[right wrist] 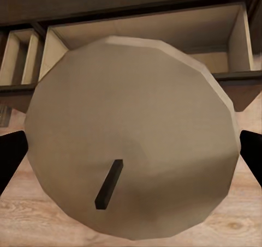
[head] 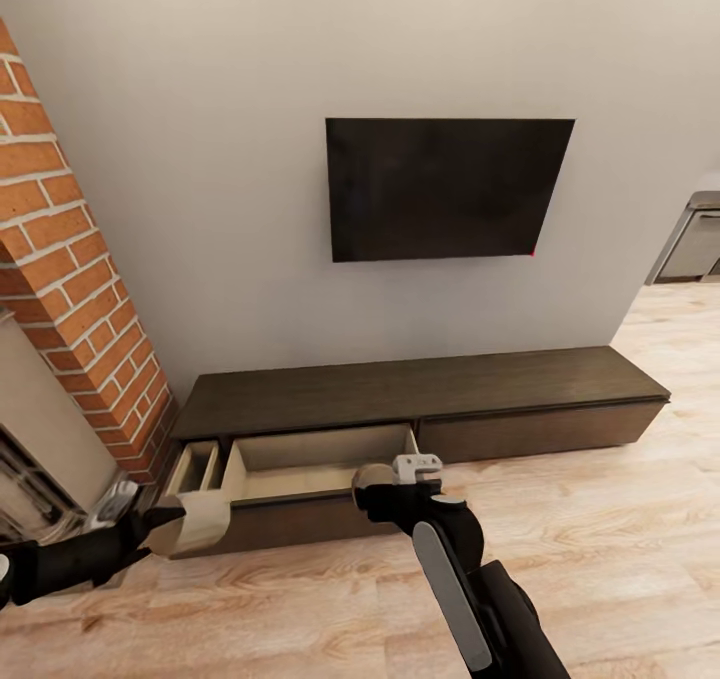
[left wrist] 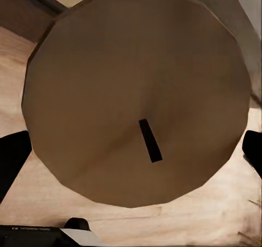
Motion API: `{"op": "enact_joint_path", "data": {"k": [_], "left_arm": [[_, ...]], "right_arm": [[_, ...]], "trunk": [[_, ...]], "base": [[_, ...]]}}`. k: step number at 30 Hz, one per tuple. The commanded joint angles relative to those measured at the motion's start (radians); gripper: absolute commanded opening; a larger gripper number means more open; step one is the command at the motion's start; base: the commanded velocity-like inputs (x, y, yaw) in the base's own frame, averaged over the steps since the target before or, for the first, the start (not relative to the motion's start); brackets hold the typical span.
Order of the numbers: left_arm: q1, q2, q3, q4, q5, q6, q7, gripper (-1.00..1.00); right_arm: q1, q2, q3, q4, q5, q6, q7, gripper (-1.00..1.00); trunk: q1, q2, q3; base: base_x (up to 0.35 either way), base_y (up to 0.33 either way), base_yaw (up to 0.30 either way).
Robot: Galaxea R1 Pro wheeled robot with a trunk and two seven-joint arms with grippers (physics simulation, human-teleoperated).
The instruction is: Place each of the two pumpkins and all three candles from the living room inside a cabinet in the living room (use any cabinet), then make sure every cabinet is closed, and position the cauldron so it is next to a table in the living room.
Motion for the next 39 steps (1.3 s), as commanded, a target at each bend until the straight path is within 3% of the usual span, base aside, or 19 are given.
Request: {"op": "enact_joint_path", "data": {"k": [1, 14, 39], "left_arm": [[0.000, 0.000, 0.000, 0.001, -0.002, 0.000, -0.015, -1.00], [0.000, 0.001, 0.004, 0.007, -0.004, -0.001, -0.045, -1.00], [-0.001, 0.002, 0.007, 0.008, -0.005, -0.001, -0.046, -1.00]], "right_arm": [[0.000, 0.000, -0.001, 0.000, 0.000, -0.001, 0.000, -1.00], [0.001, 0.000, 0.004, 0.001, 0.000, -0.004, 0.001, -1.00], [0.003, 0.000, 0.006, 0.001, -0.001, -0.006, 0.002, -1.00]], "trunk": [[0.000, 0.000, 0.000], [0.000, 0.000, -0.001], [0.000, 0.000, -0.002]], "base": [[0.000, 0.000, 0.011], [0.176, 0.095, 0.200], [0.175, 0.033, -0.038]]}}
